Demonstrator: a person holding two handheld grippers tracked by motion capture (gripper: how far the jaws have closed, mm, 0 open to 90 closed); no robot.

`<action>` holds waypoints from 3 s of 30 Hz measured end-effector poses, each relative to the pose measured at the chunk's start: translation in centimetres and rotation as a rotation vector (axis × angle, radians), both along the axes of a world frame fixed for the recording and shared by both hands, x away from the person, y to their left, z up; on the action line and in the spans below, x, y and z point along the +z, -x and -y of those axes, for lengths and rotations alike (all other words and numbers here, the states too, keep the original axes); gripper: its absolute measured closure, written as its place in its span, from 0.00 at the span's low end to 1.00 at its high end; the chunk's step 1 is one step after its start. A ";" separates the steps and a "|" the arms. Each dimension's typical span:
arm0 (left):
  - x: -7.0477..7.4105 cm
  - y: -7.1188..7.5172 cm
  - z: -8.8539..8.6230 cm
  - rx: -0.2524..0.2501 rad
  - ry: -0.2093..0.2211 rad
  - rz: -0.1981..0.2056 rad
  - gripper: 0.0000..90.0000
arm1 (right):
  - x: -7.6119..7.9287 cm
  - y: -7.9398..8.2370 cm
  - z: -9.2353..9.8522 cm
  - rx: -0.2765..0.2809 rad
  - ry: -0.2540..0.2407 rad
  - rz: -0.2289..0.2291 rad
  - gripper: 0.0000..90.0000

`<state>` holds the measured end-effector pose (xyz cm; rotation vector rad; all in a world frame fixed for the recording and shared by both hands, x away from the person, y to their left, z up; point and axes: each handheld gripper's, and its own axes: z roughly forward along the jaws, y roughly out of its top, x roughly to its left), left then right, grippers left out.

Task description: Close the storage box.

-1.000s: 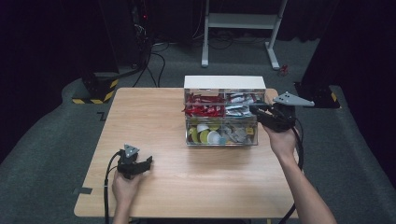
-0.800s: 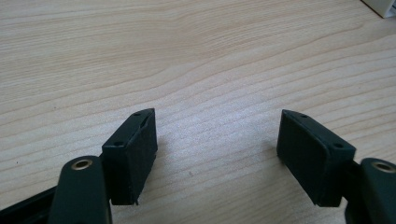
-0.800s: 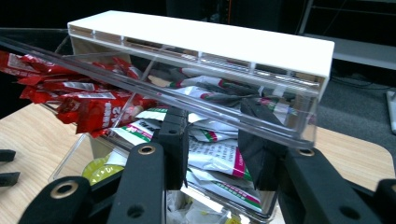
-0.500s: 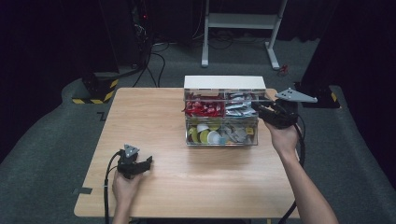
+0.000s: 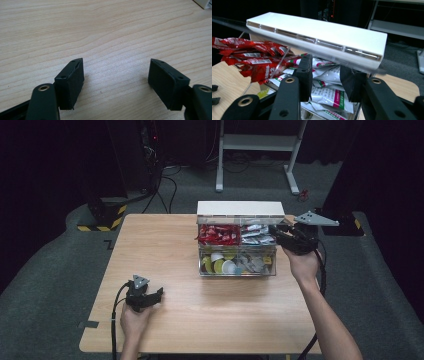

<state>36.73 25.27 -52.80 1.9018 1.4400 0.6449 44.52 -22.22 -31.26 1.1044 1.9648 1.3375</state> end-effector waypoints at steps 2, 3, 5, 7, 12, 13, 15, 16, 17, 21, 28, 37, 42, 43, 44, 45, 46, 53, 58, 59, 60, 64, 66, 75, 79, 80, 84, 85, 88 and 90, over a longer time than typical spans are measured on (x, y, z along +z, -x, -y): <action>0.0 0.0 0.0 -0.001 0.000 -0.001 0.33 | 0.2 -0.1 -0.1 -0.001 -0.001 0.006 0.69; 0.0 0.0 0.0 -0.002 0.000 0.000 0.33 | 0.3 -0.1 -0.1 -0.002 0.003 0.008 0.69; 0.0 0.0 0.0 -0.002 -0.001 0.000 0.33 | 0.4 -0.2 0.0 0.000 -0.003 0.010 0.69; 0.0 -0.1 0.0 -0.005 -0.004 -0.004 0.33 | 0.5 -0.4 -0.1 0.000 -0.002 0.012 0.69; 0.0 -0.2 0.1 0.001 0.000 -0.003 0.32 | 0.5 -0.5 0.0 0.000 -0.010 0.023 0.69; 0.0 -0.2 0.1 0.004 -0.001 -0.003 0.32 | 0.5 -0.5 0.0 0.000 -0.011 0.026 0.69; 0.0 -0.2 0.1 0.008 0.002 -0.002 0.32 | 0.5 -0.6 -0.1 -0.002 -0.014 0.026 0.69; 0.0 -0.2 0.1 0.013 0.007 -0.004 0.32 | 0.5 -0.6 -0.1 -0.002 -0.016 0.027 0.68; 0.0 -0.3 0.1 0.015 0.012 -0.003 0.32 | 0.6 -0.6 -0.1 -0.002 -0.018 0.028 0.68; 0.1 -0.3 0.1 0.021 0.032 -0.003 0.34 | 0.6 -0.7 -0.1 -0.003 -0.020 0.031 0.68; 0.8 -0.6 0.6 -0.014 0.072 0.009 0.35 | 0.9 -0.9 -0.2 -0.005 -0.017 0.024 0.68; 3.3 -1.0 2.1 -0.091 0.118 0.044 0.36 | 1.0 -1.1 -0.1 -0.005 -0.020 0.022 0.67; 4.9 -1.3 3.0 -0.131 0.149 0.055 0.38 | 1.0 -1.2 -0.1 -0.002 -0.028 0.022 0.67; 5.1 -1.4 3.1 -0.139 0.147 0.054 0.38 | 1.0 -1.2 -0.1 -0.002 -0.030 0.023 0.67; 5.4 -1.4 3.3 -0.144 0.154 0.058 0.38 | 1.0 -1.2 -0.1 -0.002 -0.028 0.023 0.67; 5.4 -1.4 3.3 -0.144 0.154 0.058 0.38 | 1.0 -1.2 -0.1 -0.002 -0.028 0.023 0.67; 5.8 -1.4 3.5 -0.155 0.162 0.063 0.38 | 1.0 -1.2 -0.1 -0.002 -0.026 0.022 0.67; 8.0 -2.2 4.4 -0.197 0.166 0.090 0.39 | 1.0 -1.3 -0.2 -0.001 -0.025 0.019 0.67; 9.2 -2.4 4.9 -0.222 0.184 0.112 0.40 | 1.1 -1.3 -0.2 -0.002 -0.019 0.017 0.66; 10.0 -2.5 5.3 -0.236 0.182 0.120 0.40 | 1.1 -1.3 -0.3 -0.003 -0.018 0.017 0.66; 10.0 -2.5 5.3 -0.236 0.182 0.120 0.40 | 1.1 -1.3 -0.3 -0.003 -0.018 0.017 0.66; 11.6 -2.5 6.5 -0.267 0.165 0.148 0.41 | 1.0 -1.3 -0.3 -0.003 -0.021 0.016 0.65; 12.3 -2.5 7.0 -0.281 0.168 0.161 0.42 | 1.1 -1.3 -0.3 -0.002 -0.018 0.015 0.65; 15.5 -2.8 8.3 -0.323 0.195 0.223 0.44 | 1.1 -1.3 -0.3 -0.002 -0.016 0.013 0.65; 17.0 -2.9 8.7 -0.340 0.205 0.235 0.45 | 1.2 -1.3 -0.4 -0.006 0.001 0.015 0.65; 17.3 -3.1 8.7 -0.343 0.208 0.235 0.45 | 1.2 -1.3 -0.4 -0.007 0.000 0.015 0.65; 18.3 -3.8 9.1 -0.346 0.220 0.226 0.46 | 1.2 -1.3 -0.3 -0.004 -0.004 0.013 0.65; 18.5 -4.0 9.2 -0.345 0.220 0.225 0.46 | 1.2 -1.3 -0.3 -0.005 -0.003 0.013 0.65; 18.9 -4.8 9.5 -0.346 0.221 0.211 0.47 | 1.2 -1.3 -0.4 -0.007 0.004 0.015 0.65; 19.1 -5.1 9.6 -0.346 0.221 0.206 0.47 | 1.2 -1.2 -0.4 -0.008 0.008 0.018 0.65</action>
